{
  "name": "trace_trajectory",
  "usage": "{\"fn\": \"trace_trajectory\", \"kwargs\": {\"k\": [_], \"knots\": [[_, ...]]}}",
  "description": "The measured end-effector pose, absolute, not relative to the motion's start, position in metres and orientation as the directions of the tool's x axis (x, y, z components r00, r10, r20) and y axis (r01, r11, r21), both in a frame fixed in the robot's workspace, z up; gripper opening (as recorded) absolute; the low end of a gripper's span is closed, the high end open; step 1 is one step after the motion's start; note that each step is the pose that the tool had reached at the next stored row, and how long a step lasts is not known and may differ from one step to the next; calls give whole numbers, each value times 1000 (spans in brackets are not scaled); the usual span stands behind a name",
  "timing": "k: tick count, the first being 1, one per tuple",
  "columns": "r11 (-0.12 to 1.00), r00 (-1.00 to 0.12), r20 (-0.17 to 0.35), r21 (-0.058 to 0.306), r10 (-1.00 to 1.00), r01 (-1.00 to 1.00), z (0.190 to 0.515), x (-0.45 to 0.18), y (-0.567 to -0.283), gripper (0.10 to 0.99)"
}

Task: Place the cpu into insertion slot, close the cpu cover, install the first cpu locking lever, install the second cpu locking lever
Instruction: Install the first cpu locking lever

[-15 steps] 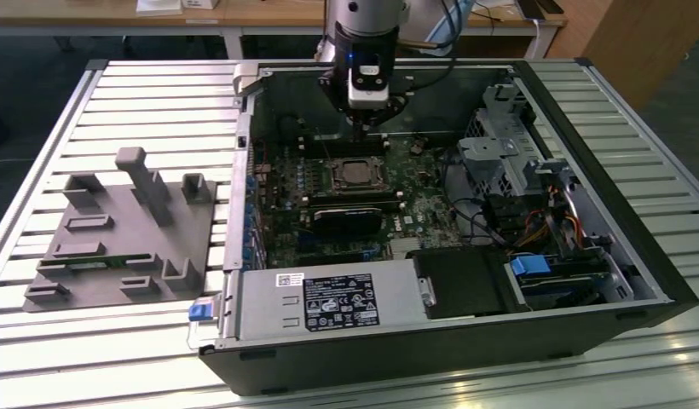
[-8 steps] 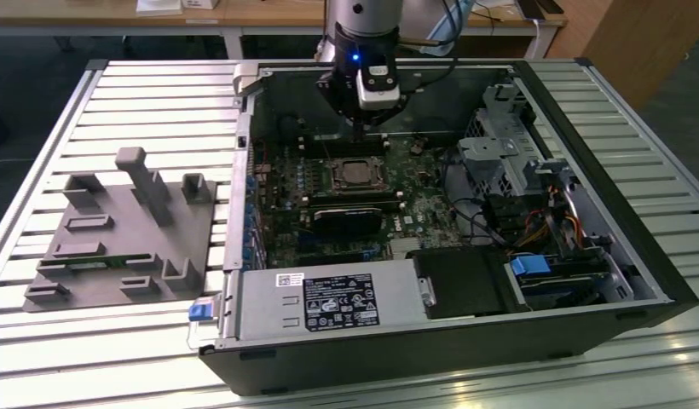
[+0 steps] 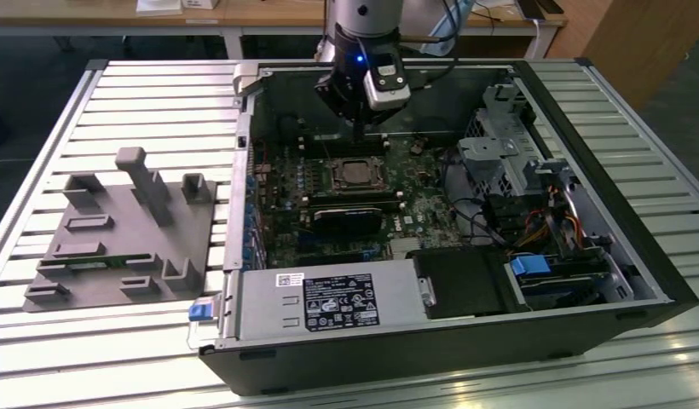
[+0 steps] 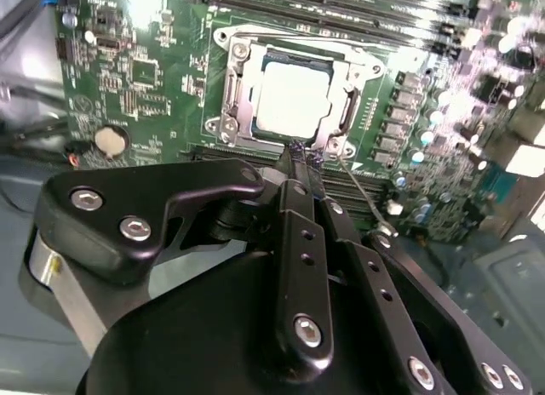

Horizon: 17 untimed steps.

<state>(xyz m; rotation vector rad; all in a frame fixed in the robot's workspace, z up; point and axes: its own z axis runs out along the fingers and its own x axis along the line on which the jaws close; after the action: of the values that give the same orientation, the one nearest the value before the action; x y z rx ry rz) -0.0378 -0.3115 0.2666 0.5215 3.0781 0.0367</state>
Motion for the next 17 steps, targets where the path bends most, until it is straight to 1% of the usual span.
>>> {"fn": "trace_trajectory", "kwargs": {"k": [8, 17], "knots": [[982, -982, -15, 26, 189, 188, 265, -38, -312, 106], [999, -1000, -15, 26, 26, 26, 265, -38, -312, 106]]}}
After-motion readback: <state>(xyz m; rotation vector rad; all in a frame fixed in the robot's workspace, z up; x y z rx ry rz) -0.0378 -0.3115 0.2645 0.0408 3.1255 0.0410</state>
